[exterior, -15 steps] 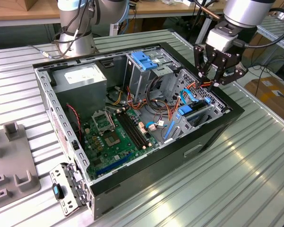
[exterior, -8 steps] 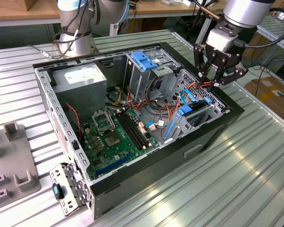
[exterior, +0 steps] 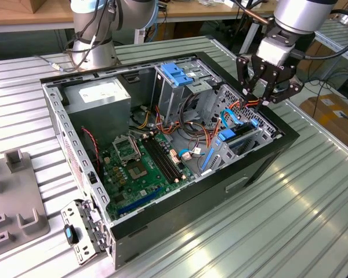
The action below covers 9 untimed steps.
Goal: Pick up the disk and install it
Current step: 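Insert the second disk wire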
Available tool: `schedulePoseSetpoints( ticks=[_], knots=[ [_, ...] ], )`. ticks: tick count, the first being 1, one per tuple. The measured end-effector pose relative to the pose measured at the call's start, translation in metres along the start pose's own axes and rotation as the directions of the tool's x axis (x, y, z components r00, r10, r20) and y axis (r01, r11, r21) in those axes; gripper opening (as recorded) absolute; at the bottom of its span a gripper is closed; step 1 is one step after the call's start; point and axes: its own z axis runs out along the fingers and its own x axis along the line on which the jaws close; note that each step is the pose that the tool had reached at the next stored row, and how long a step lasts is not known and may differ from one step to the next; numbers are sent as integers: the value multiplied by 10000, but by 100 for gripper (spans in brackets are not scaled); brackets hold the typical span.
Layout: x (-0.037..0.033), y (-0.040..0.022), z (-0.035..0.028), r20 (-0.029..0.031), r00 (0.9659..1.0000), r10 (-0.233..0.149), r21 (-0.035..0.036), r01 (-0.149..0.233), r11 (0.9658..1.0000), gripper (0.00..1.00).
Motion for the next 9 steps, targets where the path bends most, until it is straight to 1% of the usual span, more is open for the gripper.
schedulePoseSetpoints(
  ticks=[5,9],
  knots=[
    [0,0,0,20,9994,-339,16,339,9994,36],
    [0,0,0,31,9986,-526,25,526,9986,36]
  ],
)
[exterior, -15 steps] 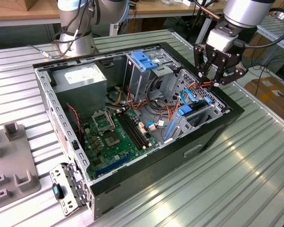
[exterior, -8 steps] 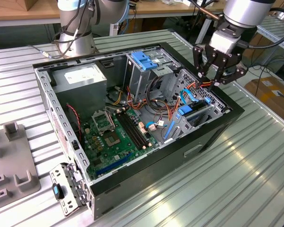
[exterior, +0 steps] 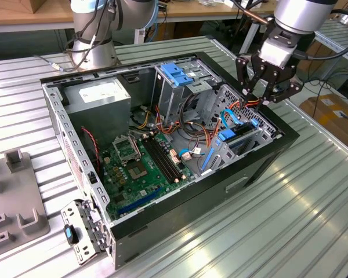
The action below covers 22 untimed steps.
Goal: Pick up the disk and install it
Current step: 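Insert the second disk wire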
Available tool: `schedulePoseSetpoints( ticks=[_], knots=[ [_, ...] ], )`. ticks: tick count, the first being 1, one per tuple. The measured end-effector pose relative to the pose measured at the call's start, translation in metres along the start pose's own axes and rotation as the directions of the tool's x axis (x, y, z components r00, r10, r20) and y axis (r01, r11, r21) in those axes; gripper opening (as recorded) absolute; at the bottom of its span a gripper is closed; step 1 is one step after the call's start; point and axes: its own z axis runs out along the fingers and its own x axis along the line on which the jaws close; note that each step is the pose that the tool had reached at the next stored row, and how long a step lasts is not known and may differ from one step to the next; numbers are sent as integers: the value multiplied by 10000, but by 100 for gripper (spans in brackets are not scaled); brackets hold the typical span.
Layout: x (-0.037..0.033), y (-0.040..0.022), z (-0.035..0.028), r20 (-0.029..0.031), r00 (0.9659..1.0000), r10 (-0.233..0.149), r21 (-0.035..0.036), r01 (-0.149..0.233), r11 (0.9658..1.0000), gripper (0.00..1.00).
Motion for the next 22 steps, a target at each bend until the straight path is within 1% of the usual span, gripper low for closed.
schedulePoseSetpoints(
  ticks=[7,10,12,13,15,16,17,18,22],
  knots=[
    [0,0,0,21,9994,-346,16,346,9994,36],
    [0,0,0,35,9982,-596,29,596,9982,36],
    [0,0,0,52,9960,-888,44,888,9960,36],
    [0,0,0,65,9936,-1128,57,1127,9936,36],
    [1,-2,0,76,9910,-1333,68,1333,9911,36],
    [1,-2,0,84,9889,-1483,76,1483,9889,36],
    [1,-2,0,95,9857,-1684,88,1684,9857,36],
    [1,-2,0,100,9837,-1793,93,1792,9838,36],
    [1,-1,0,102,9834,-1813,95,1812,9834,36]
  ],
)
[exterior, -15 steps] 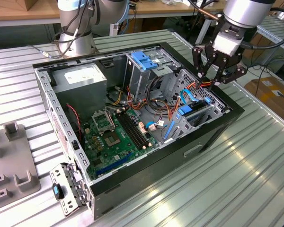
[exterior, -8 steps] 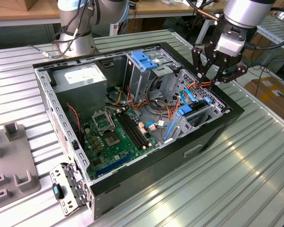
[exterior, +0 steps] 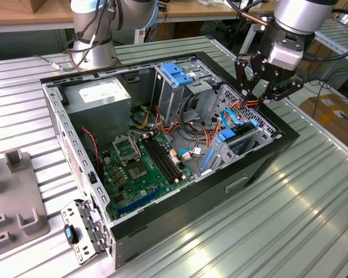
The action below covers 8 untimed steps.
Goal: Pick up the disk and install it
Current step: 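Insert the second disk wire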
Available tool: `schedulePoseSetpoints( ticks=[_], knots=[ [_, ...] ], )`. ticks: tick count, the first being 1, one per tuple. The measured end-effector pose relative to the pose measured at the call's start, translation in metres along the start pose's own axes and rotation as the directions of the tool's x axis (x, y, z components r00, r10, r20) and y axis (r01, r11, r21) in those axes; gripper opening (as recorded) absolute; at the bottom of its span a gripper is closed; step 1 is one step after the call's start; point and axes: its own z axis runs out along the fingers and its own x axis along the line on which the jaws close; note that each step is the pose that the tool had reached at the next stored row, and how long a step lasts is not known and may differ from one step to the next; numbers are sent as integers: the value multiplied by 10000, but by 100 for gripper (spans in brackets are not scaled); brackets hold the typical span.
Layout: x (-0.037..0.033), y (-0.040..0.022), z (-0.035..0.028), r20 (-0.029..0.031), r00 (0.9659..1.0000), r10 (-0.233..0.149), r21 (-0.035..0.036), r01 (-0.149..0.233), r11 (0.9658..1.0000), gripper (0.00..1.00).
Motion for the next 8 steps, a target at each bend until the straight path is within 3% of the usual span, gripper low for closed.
schedulePoseSetpoints(
  ticks=[5,8],
  knots=[
    [0,0,0,2,10000,-31,1,31,10000,36],
    [0,0,0,20,9994,-342,16,342,9994,36]
  ],
)
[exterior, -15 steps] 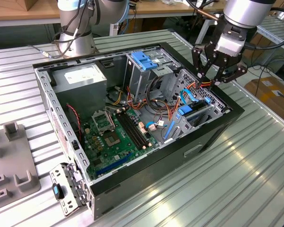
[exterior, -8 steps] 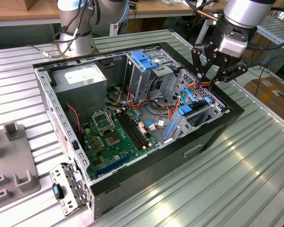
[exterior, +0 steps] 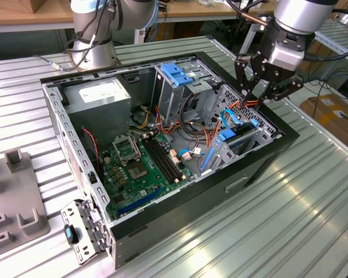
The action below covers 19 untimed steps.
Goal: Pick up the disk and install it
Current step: 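Insert the second disk wire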
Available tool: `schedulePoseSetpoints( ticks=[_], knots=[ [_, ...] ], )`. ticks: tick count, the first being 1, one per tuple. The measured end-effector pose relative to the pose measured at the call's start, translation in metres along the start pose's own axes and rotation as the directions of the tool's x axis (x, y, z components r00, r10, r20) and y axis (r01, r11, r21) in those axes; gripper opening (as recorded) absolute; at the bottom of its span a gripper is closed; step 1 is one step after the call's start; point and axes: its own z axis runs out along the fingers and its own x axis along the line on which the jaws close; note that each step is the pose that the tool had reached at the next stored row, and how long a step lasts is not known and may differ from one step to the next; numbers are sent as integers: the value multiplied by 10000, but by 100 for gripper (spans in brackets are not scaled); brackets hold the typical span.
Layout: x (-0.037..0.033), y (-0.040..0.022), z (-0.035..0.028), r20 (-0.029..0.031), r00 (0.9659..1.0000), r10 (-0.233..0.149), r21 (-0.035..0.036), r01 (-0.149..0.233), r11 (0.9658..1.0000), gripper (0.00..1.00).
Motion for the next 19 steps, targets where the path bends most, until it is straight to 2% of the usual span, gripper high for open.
schedulePoseSetpoints(
  ticks=[4,7,19],
  knots=[
    [0,0,0,33,9984,-573,27,573,9984,36],
    [0,0,1,61,9945,-1041,52,1041,9946,36],
    [0,0,1,63,9940,-1092,55,1092,9940,36]
  ],
)
